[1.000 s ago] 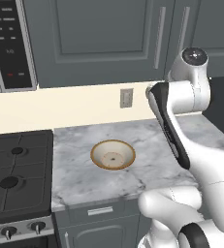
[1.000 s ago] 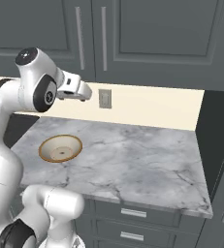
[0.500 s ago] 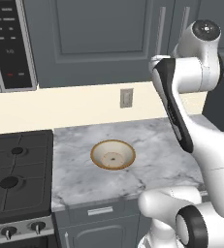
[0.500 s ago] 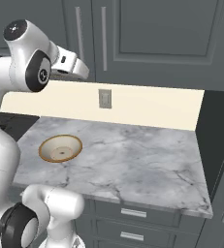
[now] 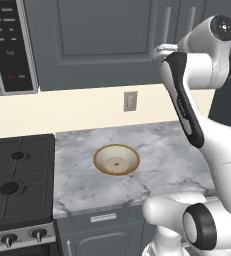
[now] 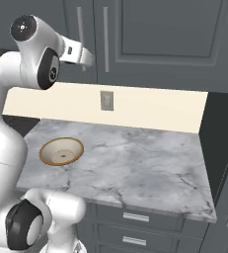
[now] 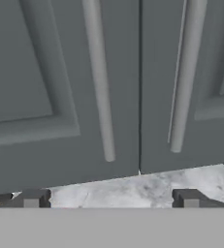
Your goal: Open the cabinet and setup a tea strainer by placing it in the bowl upright.
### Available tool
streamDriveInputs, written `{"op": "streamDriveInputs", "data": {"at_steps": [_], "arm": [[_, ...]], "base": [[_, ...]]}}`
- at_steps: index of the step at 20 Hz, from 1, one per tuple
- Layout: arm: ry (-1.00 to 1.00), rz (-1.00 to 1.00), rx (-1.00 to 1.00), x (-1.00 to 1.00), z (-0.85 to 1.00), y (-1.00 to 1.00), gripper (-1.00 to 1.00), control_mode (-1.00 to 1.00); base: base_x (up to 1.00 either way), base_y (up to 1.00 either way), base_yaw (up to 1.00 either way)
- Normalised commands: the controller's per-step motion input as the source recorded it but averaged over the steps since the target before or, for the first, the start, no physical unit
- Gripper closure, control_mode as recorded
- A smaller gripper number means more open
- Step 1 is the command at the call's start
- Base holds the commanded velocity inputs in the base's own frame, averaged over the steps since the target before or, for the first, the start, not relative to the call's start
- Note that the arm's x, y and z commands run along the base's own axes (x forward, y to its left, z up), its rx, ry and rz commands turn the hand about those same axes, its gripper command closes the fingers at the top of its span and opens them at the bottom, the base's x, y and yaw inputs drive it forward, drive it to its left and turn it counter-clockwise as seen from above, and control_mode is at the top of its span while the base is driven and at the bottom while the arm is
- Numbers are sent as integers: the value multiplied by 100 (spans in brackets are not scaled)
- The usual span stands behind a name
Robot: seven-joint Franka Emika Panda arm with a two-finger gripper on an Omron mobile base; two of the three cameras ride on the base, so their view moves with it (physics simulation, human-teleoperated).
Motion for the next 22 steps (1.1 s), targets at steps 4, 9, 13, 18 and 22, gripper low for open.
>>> {"op": "streamDriveInputs", "data": {"at_steps": [4,9,13,18,22], "arm": [[-16,20,-1,46,0,0,-100,-100],[-7,8,-5,37,0,0,-100,-100],[0,-6,-11,22,0,0,-100,-100],[0,-6,-2,40,0,0,-100,-100],[0,-9,0,41,-2,0,-100,-100]], "base": [[0,0,0],[0,0,0],[0,0,0],[0,0,0],[0,0,0]]}}
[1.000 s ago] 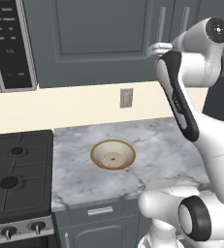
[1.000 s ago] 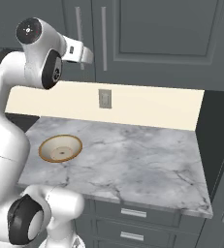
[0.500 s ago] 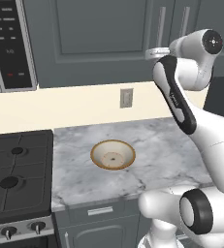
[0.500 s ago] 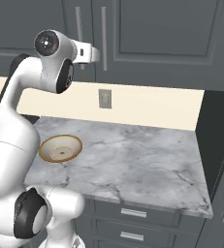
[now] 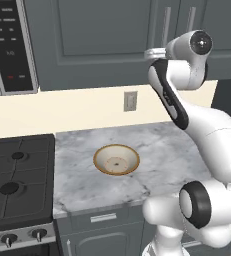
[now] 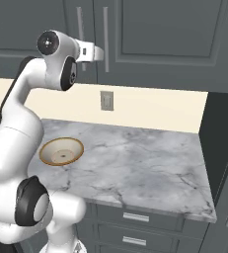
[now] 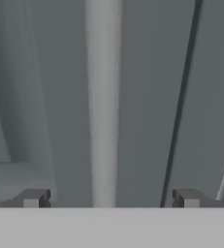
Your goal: Open the cabinet and setup a tea strainer by placing it in the bowl upright.
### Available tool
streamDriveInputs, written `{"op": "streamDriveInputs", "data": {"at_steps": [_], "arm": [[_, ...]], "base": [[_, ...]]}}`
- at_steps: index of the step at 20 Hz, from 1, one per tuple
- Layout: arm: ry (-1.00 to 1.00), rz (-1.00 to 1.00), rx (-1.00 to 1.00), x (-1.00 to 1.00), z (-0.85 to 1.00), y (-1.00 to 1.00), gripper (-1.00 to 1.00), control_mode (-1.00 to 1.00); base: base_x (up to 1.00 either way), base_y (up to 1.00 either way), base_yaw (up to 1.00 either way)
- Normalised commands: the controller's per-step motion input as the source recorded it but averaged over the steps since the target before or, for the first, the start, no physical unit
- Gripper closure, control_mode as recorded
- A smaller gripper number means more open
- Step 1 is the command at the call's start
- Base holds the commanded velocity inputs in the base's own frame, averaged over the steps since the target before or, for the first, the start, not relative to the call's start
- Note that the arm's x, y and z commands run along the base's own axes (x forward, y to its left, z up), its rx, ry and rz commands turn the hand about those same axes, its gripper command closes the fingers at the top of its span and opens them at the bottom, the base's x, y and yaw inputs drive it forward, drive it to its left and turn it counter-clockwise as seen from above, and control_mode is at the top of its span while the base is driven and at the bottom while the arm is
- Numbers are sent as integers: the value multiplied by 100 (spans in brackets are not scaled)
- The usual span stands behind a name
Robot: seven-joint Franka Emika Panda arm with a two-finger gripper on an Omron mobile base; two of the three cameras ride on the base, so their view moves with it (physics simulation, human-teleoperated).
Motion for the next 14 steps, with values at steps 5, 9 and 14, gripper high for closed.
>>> {"op": "streamDriveInputs", "data": {"at_steps": [5,9,14], "arm": [[0,-5,0,35,-1,0,-100,-100],[0,0,0,30,0,0,-100,-100],[0,0,0,34,0,0,-100,-100]], "base": [[0,0,0],[0,0,0],[0,0,0]]}}
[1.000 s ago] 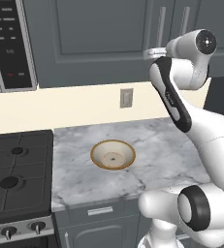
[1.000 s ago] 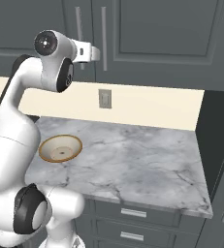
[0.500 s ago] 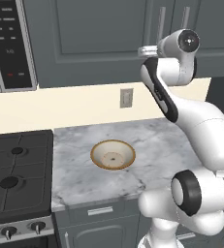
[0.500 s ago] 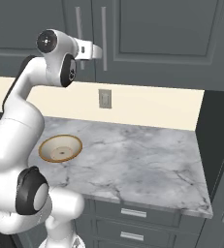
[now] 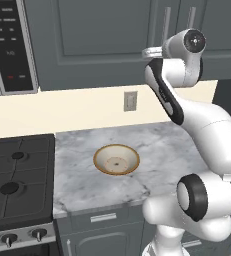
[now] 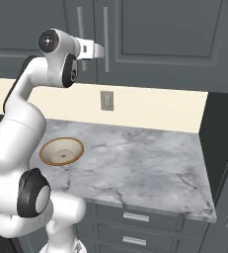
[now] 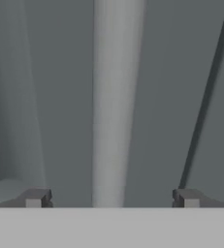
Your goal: Open the cabinet and setup a tea strainer by placing it in the bowl upright.
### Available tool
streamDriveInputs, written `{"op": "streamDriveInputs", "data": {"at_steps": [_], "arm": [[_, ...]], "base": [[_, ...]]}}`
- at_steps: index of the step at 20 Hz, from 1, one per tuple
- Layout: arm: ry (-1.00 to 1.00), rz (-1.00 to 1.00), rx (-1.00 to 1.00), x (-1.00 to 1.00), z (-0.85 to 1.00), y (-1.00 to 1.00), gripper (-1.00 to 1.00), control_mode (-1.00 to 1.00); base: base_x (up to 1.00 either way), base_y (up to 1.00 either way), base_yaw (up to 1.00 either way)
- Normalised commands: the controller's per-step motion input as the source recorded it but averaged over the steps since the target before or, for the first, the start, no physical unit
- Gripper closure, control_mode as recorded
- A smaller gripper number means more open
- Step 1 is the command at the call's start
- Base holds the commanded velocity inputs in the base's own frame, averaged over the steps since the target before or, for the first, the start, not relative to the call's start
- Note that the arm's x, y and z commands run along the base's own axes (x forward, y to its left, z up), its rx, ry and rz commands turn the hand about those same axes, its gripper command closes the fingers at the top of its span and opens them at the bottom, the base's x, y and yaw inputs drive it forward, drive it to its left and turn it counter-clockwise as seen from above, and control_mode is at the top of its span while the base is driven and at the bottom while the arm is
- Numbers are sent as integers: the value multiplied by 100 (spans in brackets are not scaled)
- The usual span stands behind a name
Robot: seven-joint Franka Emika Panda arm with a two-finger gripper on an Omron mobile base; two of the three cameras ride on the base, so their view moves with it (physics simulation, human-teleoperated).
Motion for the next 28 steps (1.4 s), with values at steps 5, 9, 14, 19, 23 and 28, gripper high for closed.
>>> {"op": "streamDriveInputs", "data": {"at_steps": [5,9,14,19,23,28], "arm": [[0,0,0,14,0,0,-100,-100],[0,0,0,0,0,0,100,-100],[0,0,0,0,0,0,100,-100],[0,-1,0,-3,0,3,100,-100],[0,-12,0,-43,0,39,100,-100],[0,-21,0,-75,0,56,100,-100]], "base": [[0,0,0],[0,0,0],[0,0,0],[0,0,0],[0,0,0],[0,0,0]]}}
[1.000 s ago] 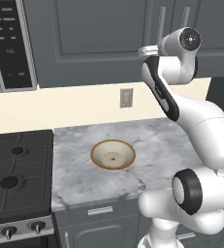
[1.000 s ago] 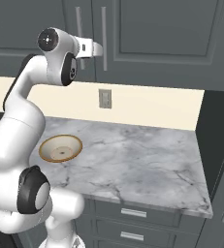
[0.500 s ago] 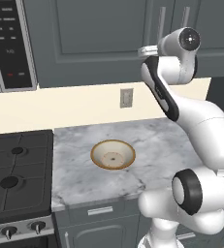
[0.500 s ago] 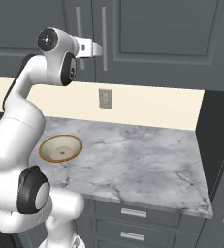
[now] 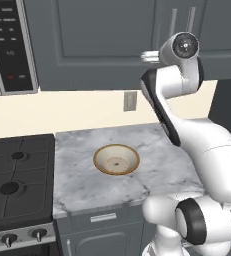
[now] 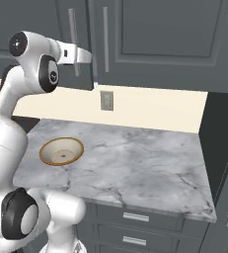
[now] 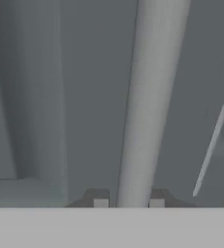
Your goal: Open the cabinet and setup a tea strainer by placing it in the bowl upright.
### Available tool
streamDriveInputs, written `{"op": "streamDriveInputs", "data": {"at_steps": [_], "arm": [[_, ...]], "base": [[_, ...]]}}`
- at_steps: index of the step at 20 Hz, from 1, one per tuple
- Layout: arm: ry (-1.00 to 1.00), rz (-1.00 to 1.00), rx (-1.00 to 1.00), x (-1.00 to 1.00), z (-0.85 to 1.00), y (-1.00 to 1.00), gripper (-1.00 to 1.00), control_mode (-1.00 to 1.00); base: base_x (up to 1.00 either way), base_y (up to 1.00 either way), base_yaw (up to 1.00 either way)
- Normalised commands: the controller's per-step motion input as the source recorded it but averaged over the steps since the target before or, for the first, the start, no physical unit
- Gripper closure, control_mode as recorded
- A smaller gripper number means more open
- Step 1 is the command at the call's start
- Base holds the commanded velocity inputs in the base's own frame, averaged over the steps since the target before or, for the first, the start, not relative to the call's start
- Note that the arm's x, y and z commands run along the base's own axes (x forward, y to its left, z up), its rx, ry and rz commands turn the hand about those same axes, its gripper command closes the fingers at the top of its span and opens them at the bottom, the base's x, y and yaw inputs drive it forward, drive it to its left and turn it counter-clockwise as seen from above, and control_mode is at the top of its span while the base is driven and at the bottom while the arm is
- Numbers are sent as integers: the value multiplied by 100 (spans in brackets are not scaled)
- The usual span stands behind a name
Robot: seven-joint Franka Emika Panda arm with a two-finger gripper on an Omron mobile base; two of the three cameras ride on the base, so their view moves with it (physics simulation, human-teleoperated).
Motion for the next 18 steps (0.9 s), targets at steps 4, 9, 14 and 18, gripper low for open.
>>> {"op": "streamDriveInputs", "data": {"at_steps": [4,9,14,18], "arm": [[1,-21,0,-90,0,55,100,-100],[0,-21,0,-99,0,53,100,-100],[0,-23,0,-100,0,62,100,-100],[2,-20,0,-100,0,55,100,-100]], "base": [[0,0,0],[0,0,0],[0,0,0],[0,0,0]]}}
